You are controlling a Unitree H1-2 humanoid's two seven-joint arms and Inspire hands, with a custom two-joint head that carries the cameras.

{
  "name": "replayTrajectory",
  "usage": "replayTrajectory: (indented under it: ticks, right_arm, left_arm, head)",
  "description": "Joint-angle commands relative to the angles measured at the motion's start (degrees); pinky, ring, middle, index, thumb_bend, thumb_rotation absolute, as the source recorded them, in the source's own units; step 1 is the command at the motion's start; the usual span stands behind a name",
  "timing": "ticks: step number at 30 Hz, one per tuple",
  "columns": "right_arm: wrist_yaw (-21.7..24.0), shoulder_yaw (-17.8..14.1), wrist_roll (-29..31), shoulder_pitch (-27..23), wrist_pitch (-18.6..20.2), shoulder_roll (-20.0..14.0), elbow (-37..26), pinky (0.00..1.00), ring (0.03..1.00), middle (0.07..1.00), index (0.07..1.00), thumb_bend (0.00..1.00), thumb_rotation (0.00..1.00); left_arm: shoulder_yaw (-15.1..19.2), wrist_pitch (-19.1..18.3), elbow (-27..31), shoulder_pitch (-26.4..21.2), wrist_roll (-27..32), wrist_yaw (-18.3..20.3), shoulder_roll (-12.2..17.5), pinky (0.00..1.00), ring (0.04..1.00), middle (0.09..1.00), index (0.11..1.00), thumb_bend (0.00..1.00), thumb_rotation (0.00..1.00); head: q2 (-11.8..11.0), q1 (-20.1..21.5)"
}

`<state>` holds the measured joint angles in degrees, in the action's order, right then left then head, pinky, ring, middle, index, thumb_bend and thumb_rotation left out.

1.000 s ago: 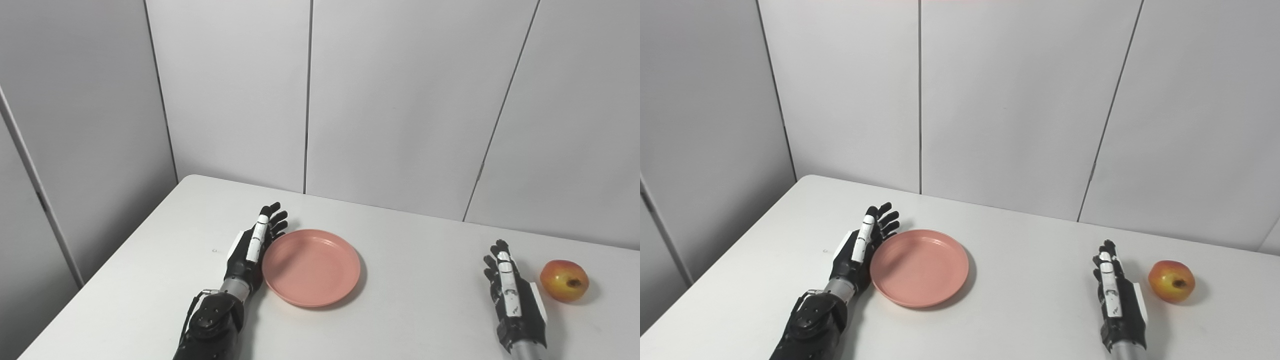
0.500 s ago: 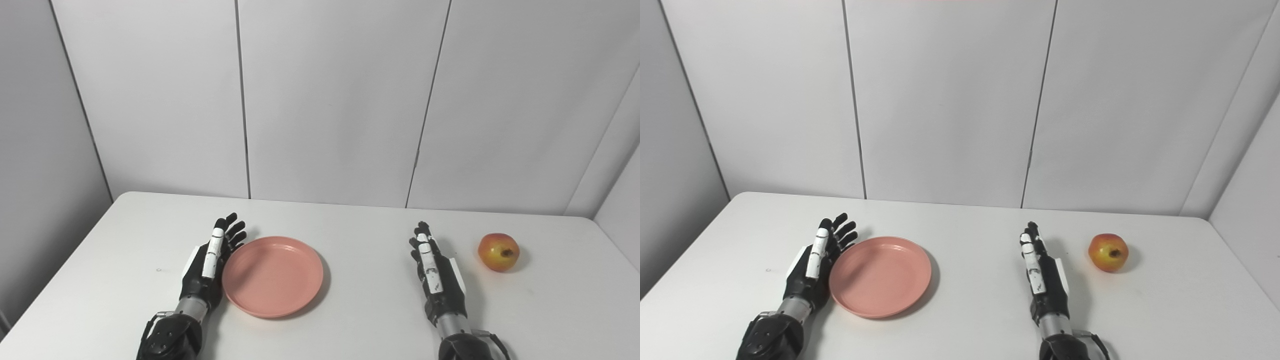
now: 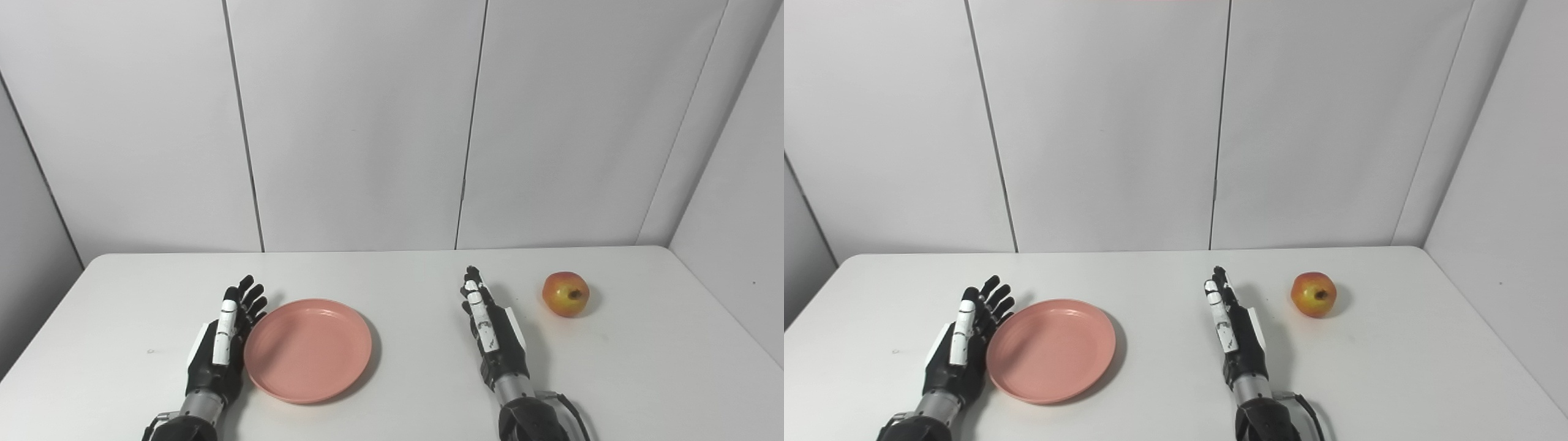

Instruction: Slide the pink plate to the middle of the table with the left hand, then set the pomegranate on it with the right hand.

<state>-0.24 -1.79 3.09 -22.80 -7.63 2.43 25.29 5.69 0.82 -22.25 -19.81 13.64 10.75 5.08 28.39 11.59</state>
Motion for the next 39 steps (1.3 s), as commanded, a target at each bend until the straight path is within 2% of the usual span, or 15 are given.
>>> replayTrajectory:
  ticks: [1,7,13,18,26,31,39]
  right_arm:
    - [-0.13,0.25,-0.11,-0.82,0.51,0.46,-1.62,0.99,0.972,0.979,0.966,0.54,0.92]
    - [-0.17,0.26,-0.01,-0.04,1.84,0.29,-3.22,0.99,0.968,0.974,0.957,0.56,0.91]
    - [1.46,-0.02,1.85,0.63,2.38,-0.37,-4.4,1.0,0.981,0.986,0.966,0.54,0.91]
    - [2.2,-0.18,2.93,1.02,3.31,-1.24,-5.36,0.98,0.956,0.968,0.957,0.53,0.89]
    - [3.21,-0.29,3.36,1.48,3.91,-2.61,-6.34,0.97,0.946,0.96,0.953,0.54,0.9]
    - [3.52,-0.3,3.43,1.73,4.66,-3.1,-7.05,0.98,0.952,0.962,0.954,0.56,0.89]
    - [3.51,-0.31,3.22,1.71,4.6,-3.28,-7.08,0.97,0.946,0.962,0.955,0.54,0.9]
  left_arm:
    - [-0.89,-1.52,1.06,0.71,-0.01,0.17,-1.03,0.97,0.97,0.967,0.964,0.61,1.0]
    - [-2.26,-1.25,3.0,1.72,-0.36,0.06,-2.61,0.98,0.98,0.978,0.979,0.6,1.0]
    - [-3.41,-1.05,4.46,2.58,-2.44,-1.87,-4.64,0.95,0.956,0.956,0.96,0.59,1.0]
    - [-4.4,-0.26,4.52,2.69,-3.79,-2.61,-5.84,0.95,0.954,0.954,0.96,0.58,1.0]
    - [-4.18,0.95,4.16,2.62,-4.27,-4.62,-8.15,0.93,0.94,0.933,0.93,0.57,1.0]
    - [-4.86,1.79,3.73,2.47,-5.11,-4.62,-8.22,0.94,0.948,0.942,0.941,0.57,1.0]
    - [-5.86,0.8,4.46,2.55,-5.72,-3.98,-7.87,0.95,0.963,0.96,0.958,0.58,1.0]
  head:
    - [0.03,-0.02]
    - [0.35,-0.45]
    - [1.1,-3.62]
    - [1.58,-6.02]
    - [1.83,-9.74]
    - [1.88,-10.17]
    - [2.04,-10.36]
